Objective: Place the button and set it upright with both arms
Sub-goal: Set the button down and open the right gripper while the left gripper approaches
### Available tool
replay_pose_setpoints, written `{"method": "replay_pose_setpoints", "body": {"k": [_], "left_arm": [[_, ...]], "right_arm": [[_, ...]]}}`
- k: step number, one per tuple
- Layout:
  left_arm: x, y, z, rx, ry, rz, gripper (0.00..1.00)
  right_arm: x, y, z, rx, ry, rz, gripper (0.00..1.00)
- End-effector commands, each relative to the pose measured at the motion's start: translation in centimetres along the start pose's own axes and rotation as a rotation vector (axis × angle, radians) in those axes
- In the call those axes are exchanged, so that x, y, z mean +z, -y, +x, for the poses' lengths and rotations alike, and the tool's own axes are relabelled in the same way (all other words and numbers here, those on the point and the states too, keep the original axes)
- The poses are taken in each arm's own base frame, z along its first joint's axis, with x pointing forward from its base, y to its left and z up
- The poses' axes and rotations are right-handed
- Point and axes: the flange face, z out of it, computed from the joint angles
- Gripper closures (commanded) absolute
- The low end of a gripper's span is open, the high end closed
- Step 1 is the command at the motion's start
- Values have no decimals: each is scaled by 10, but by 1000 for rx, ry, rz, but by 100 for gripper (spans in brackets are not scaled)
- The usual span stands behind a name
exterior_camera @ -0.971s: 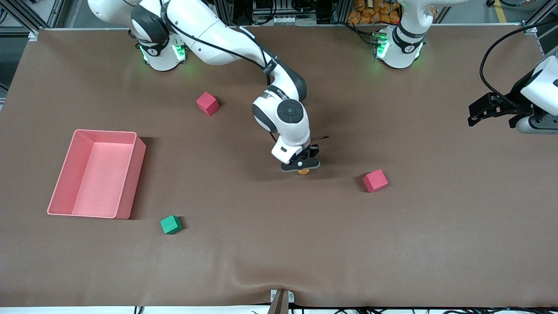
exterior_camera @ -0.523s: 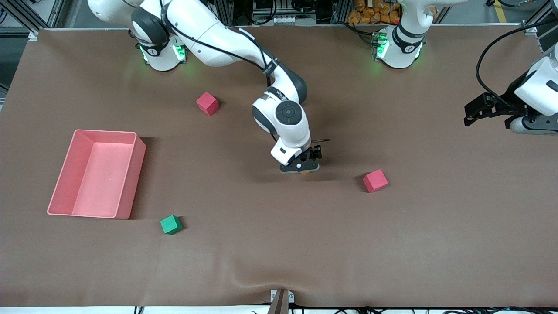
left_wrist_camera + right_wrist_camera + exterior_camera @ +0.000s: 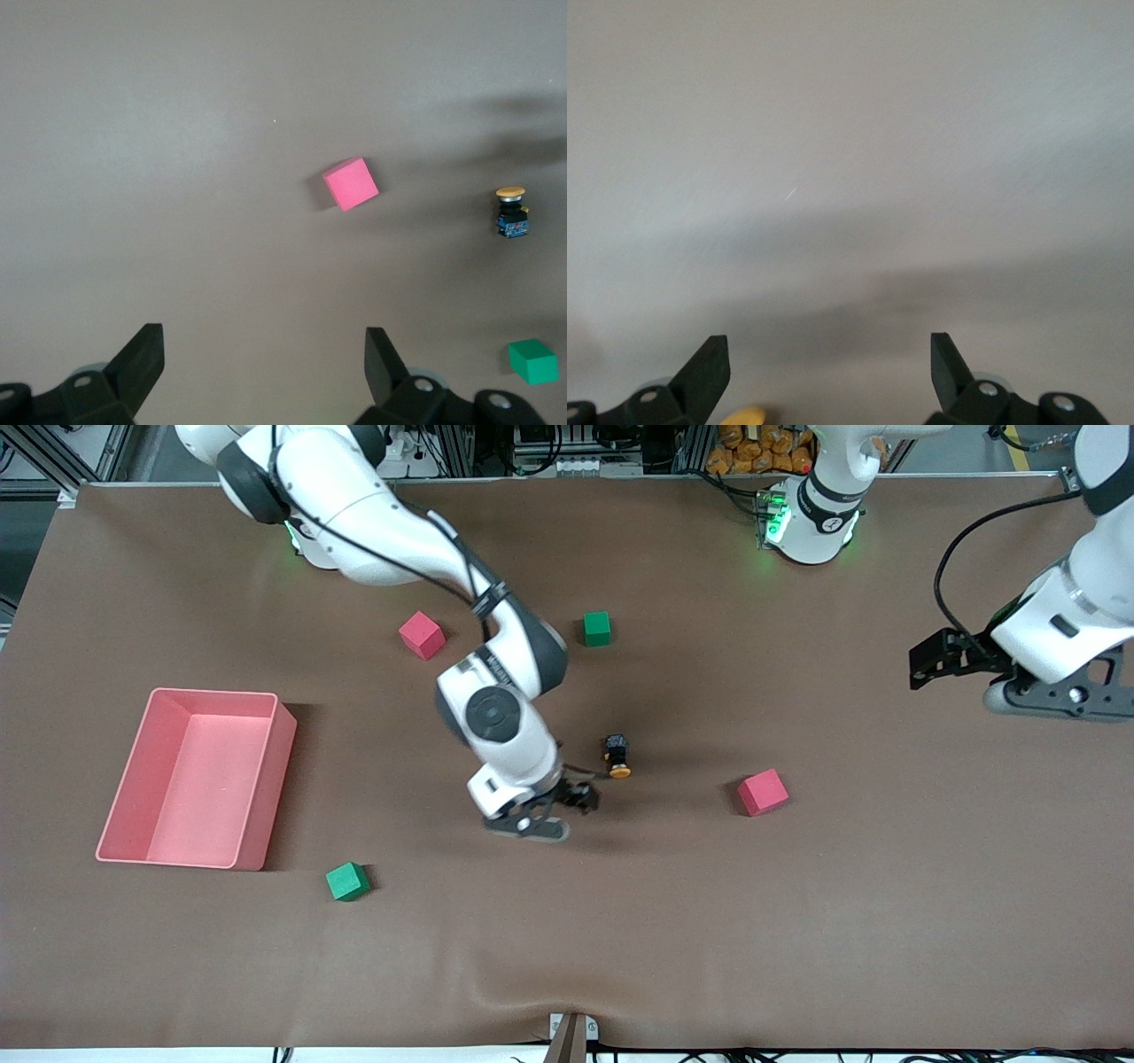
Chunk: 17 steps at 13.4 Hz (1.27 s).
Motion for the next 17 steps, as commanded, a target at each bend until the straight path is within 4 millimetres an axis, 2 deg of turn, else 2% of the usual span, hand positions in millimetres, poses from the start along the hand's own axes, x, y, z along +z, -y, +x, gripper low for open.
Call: {"method": "replay_pose_setpoints", "body": {"k": [1, 2, 4, 6, 9, 11, 12, 14, 15, 17], "left_arm": [[27, -27, 17, 36, 48, -20, 0], [36, -40, 21, 51, 58, -21, 0], [57, -50, 35, 52, 71, -27, 0], [80, -82, 47, 16, 91, -64, 0], [120, -126, 65, -36, 137, -61, 0], [151, -167, 70, -29, 166, -48, 0], [164, -193, 70, -35, 167, -43, 0], [192, -232, 71, -83, 157, -37, 0], [208, -252, 70, -81, 156, -37, 0], [234, -276, 72, -107, 194, -82, 0]], "right_arm": [[-8, -63, 59, 26, -26, -35, 0], [-10, -95, 86, -2, -35, -45, 0], [-11, -153, 127, -78, -45, -59, 0], [-18, -212, 163, -88, -60, -67, 0], [-43, -274, 208, -172, -190, -48, 0], [-49, -314, 228, -215, -253, -67, 0], [-49, -332, 236, -244, -297, -90, 0], [-39, -357, 246, -292, -362, -140, 0], [-38, -360, 248, -292, -397, -140, 0], [-43, -368, 252, -285, -413, -150, 0]]}}
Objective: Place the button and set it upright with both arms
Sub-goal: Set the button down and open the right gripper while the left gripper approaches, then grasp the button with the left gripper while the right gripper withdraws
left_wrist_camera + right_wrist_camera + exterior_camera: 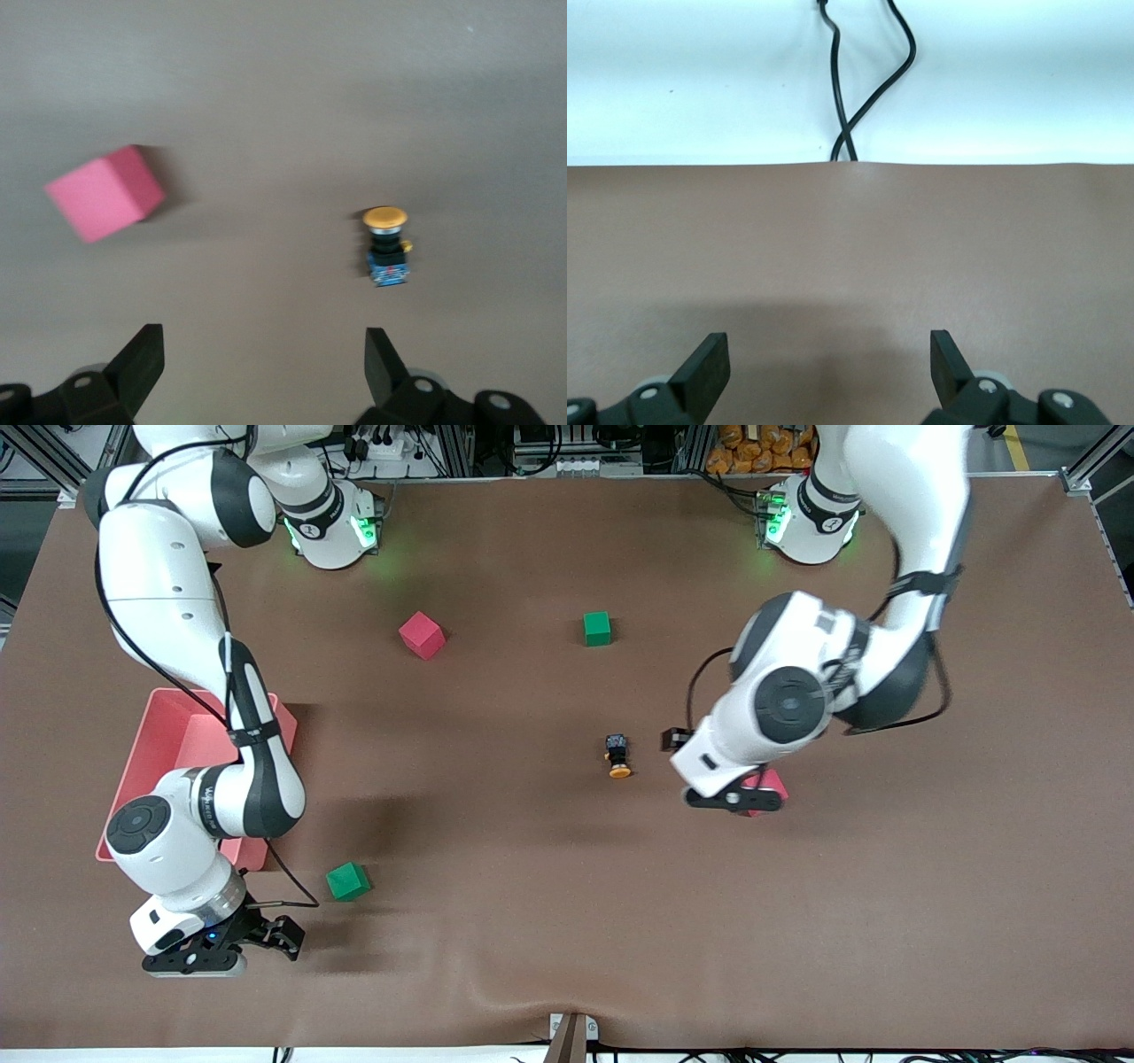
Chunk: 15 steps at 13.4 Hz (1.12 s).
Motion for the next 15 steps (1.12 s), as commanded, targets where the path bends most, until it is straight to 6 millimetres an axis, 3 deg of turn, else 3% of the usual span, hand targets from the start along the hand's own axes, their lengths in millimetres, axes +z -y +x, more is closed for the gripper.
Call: {"method": "replay_pose_setpoints", "body": {"k": [1, 4, 6, 8, 13, 15], "left_arm": [[21, -19, 13, -43, 46, -78, 0], [43, -36, 7, -30, 89, -74, 0], [49, -36, 4, -26, 103, -49, 0], [58, -38, 4, -21, 108, -32, 0], [84, -33, 14, -40, 131, -32, 0], [100, -37, 21, -86, 115, -47, 0]], "right_arm": [[-3, -18, 5, -19, -24, -45, 0], [-9, -39, 9, -25, -33, -74, 0], [-9, -64, 9, -13, -35, -88, 0], [-9, -75, 9, -30, -32, -94, 0], [-29, -71, 18, -15, -43, -81, 0], [-33, -63, 8, -24, -14, -73, 0]]}}
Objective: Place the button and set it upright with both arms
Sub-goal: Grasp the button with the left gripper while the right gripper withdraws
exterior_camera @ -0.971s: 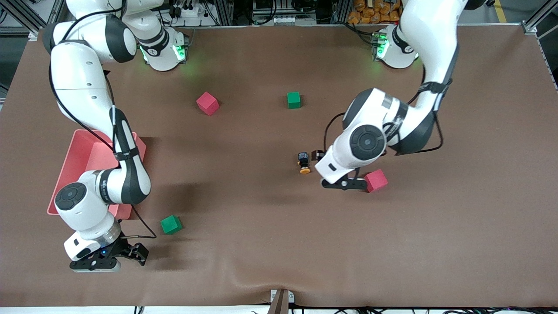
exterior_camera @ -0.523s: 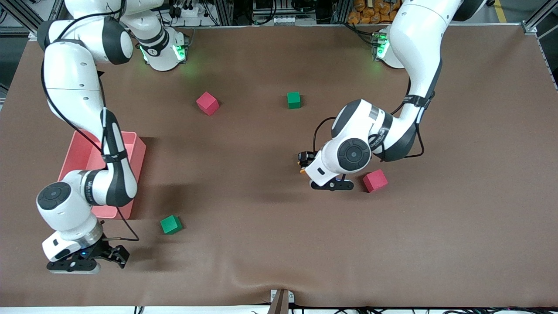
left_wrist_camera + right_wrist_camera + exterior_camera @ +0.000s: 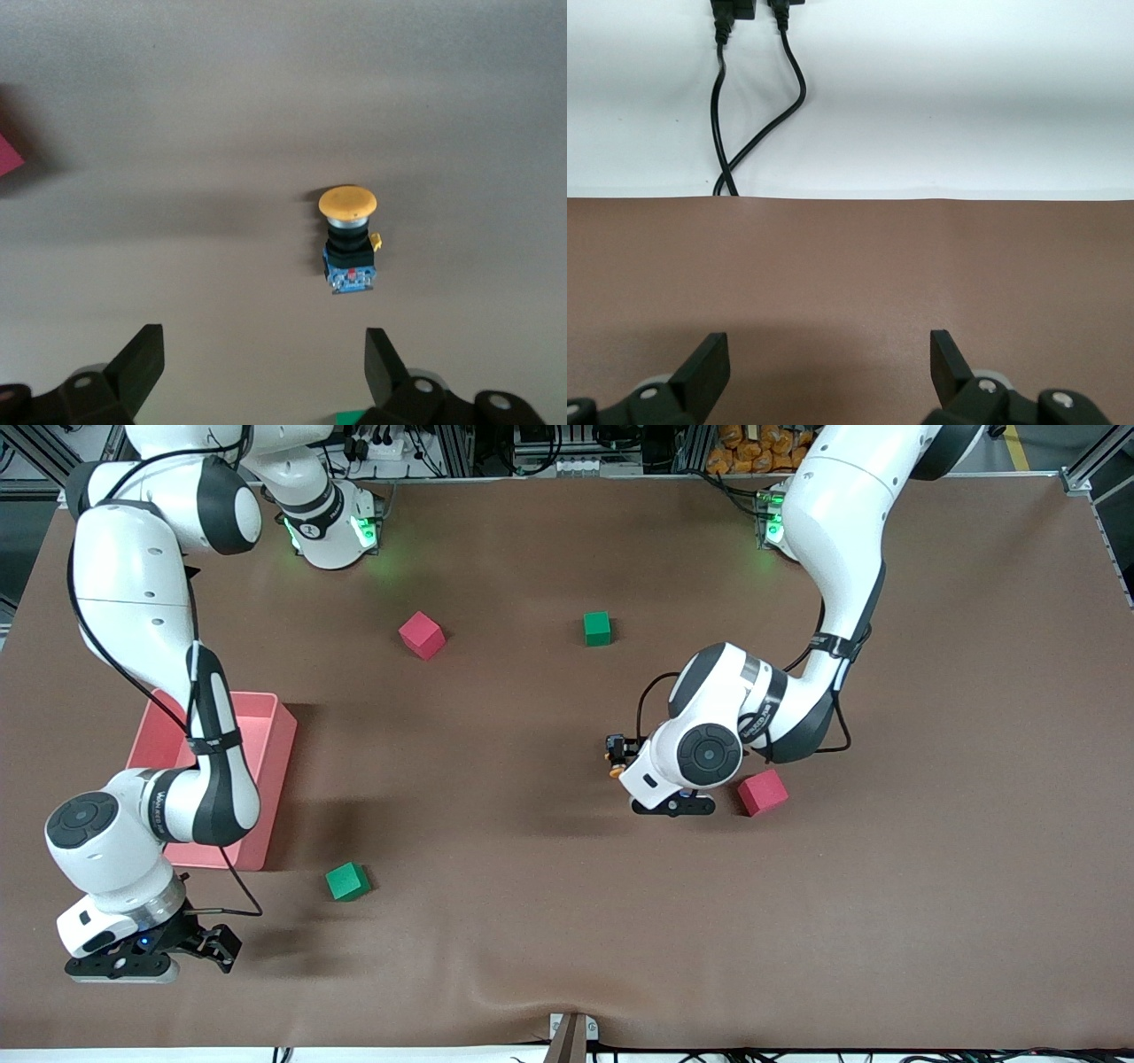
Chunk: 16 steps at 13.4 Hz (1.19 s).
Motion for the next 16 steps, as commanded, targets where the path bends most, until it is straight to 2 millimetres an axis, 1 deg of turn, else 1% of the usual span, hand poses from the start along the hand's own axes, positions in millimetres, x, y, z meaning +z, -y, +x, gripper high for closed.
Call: {"method": "replay_pose_setpoints", "body": {"k": [1, 2, 3, 4, 5, 6, 8, 10, 11, 12, 13, 14, 16], "left_arm": [[13, -12, 12, -68, -29, -41, 0], [19, -15, 15, -83, -40, -54, 0], [28, -20, 17, -95, -40, -75, 0], [37, -30, 16, -123, -43, -95, 0], [46, -40, 14, -152, -51, -98, 0], [51, -44, 15, -179, -59, -106, 0], [65, -54, 12, -198, -60, -100, 0], [67, -52, 11, -194, -57, -89, 0], [67, -51, 12, -186, -59, -85, 0], [70, -49, 13, -186, -57, -81, 0], [71, -49, 13, -185, -54, -78, 2], [76, -48, 12, -185, -46, -72, 6], [80, -48, 12, -185, -41, -67, 8]], "right_arm": [[-19, 15, -9, -20, 37, 25, 0], [-24, 23, -15, -26, 51, 31, 0], [-31, 22, -24, -24, 74, 35, 0], [-44, 22, -35, -25, 97, 41, 0], [-63, 20, -47, -20, 119, 46, 0], [-76, 16, -62, -14, 143, 49, 0], [-103, 9, -98, -2, 196, 58, 0], [-133, 2, -141, 11, 246, 67, 0], [-151, 2, -167, 10, 269, 77, 0], [-160, 3, -179, 8, 280, 82, 0], [-163, 2, -179, 8, 281, 83, 0], [-163, 6, -176, 2, 277, 85, 0], [-171, 15, -168, -11, 257, 91, 0]]}}
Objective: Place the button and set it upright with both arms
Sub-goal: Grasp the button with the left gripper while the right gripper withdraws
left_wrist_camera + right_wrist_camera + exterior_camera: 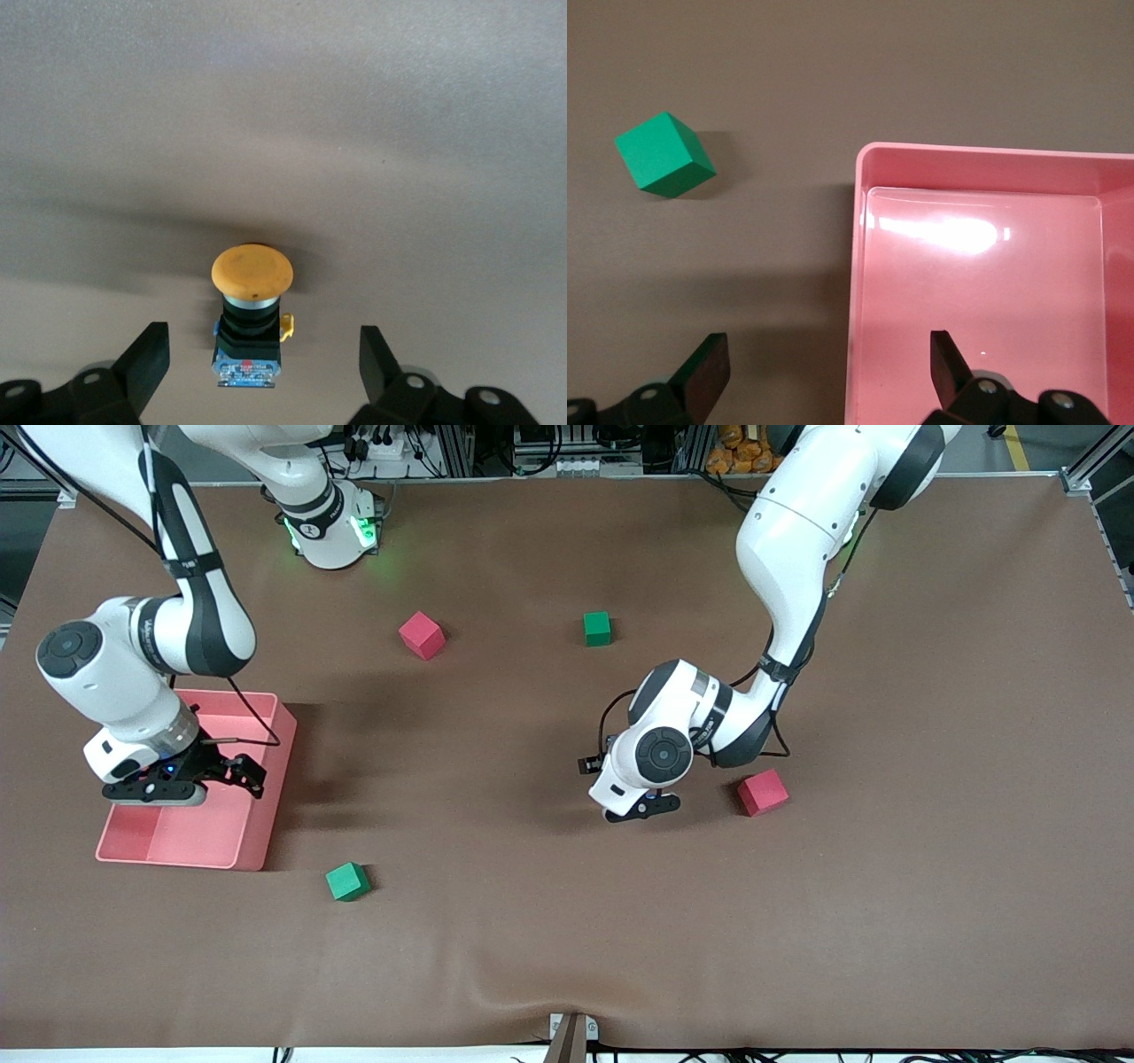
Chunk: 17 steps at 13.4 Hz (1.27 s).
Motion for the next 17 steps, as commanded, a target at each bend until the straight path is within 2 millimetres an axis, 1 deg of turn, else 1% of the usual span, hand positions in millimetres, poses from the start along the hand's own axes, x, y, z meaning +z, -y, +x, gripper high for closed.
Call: {"method": "replay_pose_setpoints", "body": {"k": [1, 2, 3, 4, 5, 7, 8, 9, 10, 11, 12, 13, 14, 15, 16, 17], "left_arm": [[11, -1, 1, 1, 12, 13, 8], [16, -3, -3, 6, 16, 19, 8], [18, -3, -3, 4, 20, 22, 8], [24, -4, -8, 9, 27, 32, 9], [25, -5, -11, 12, 31, 37, 13], [27, -4, -11, 12, 37, 44, 28], [28, -3, -11, 13, 39, 46, 31], [28, -3, -10, 12, 37, 47, 30], [29, -1, -10, 10, 39, 49, 31], [28, 0, -8, 9, 36, 49, 31], [28, 0, -8, 9, 36, 49, 33], [29, 0, -8, 10, 36, 51, 33], [30, -1, -9, 12, 36, 52, 37], [27, -1, -9, 14, 31, 54, 40], [26, -1, -9, 11, 31, 54, 46], [27, -1, -10, 9, 32, 55, 47]], "right_arm": [[-21, 12, -2, -26, -20, 11, 0], [-26, 13, -3, -28, 10, 14, 0], [-40, 13, 0, -28, 28, 18, 0], [-68, 13, -6, -30, 111, 29, 0], [-81, 9, -7, -26, 156, 31, 0], [-109, 0, -14, -15, 228, 35, 0], [-127, -9, -18, 0, 240, 39, 0], [-149, -15, -17, 10, 262, 42, 0], [-176, -23, -8, 28, 298, 42, 0], [-208, -34, 1, 42, 330, 42, 0], [-231, -45, 10, 61, 355, 42, 0], [-250, -51, 16, 69, 361, 43, 0], [-262, -54, 20, 63, 351, 42, 0], [-265, -55, 23, 34, 341, 45, 0], [-266, -60, 24, 8, 329, 44, 0], [-265, -70, 26, -5, 325, 54, 0]]}}
